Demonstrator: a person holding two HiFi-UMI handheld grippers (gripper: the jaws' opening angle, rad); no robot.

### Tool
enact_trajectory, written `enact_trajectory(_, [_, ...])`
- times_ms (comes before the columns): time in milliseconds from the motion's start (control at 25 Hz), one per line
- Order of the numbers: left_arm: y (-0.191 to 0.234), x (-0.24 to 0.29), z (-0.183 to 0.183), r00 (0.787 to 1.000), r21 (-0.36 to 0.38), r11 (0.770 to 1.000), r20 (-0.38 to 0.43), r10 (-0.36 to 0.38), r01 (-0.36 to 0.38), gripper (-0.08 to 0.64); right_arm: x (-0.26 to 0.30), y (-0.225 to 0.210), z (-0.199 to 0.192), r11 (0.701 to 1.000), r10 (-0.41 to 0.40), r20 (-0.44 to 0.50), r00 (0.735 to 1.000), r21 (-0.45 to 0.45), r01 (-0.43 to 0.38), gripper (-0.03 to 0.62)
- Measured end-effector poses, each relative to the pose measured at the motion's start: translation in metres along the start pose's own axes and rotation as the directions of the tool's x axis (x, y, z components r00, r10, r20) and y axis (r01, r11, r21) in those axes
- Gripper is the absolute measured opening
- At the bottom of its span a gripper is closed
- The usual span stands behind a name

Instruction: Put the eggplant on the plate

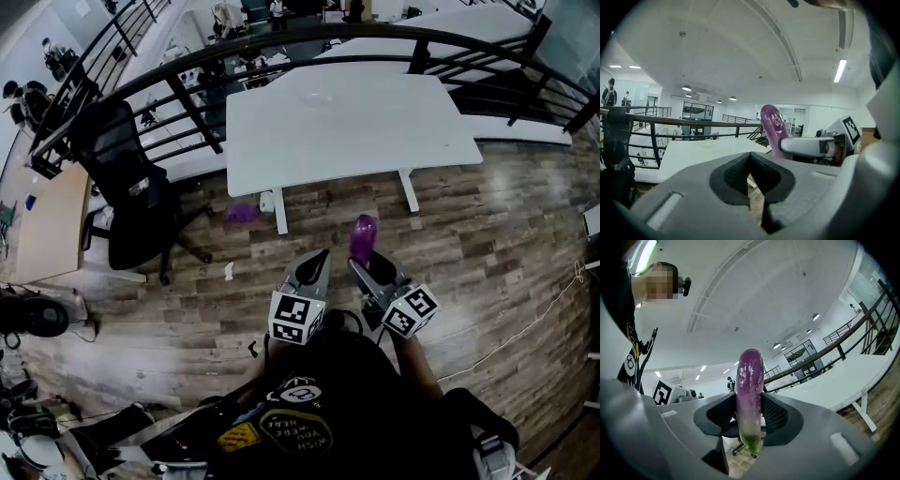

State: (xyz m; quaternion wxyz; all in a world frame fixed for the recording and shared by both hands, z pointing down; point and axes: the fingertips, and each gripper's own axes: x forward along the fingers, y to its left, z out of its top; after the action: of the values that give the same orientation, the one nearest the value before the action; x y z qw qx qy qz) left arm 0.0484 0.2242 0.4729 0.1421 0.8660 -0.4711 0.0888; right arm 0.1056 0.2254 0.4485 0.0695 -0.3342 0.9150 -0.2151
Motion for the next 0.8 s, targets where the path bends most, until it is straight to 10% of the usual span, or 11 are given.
enact_trajectory(800, [0.096, 0.063, 0.047, 0.984, -0.1, 0.98, 0.068, -0.167, 0.173, 0.003, 0.118, -0.03, 0.011, 1.0, -0.016, -0.037, 0.999, -0.011, 0.016, 0.177])
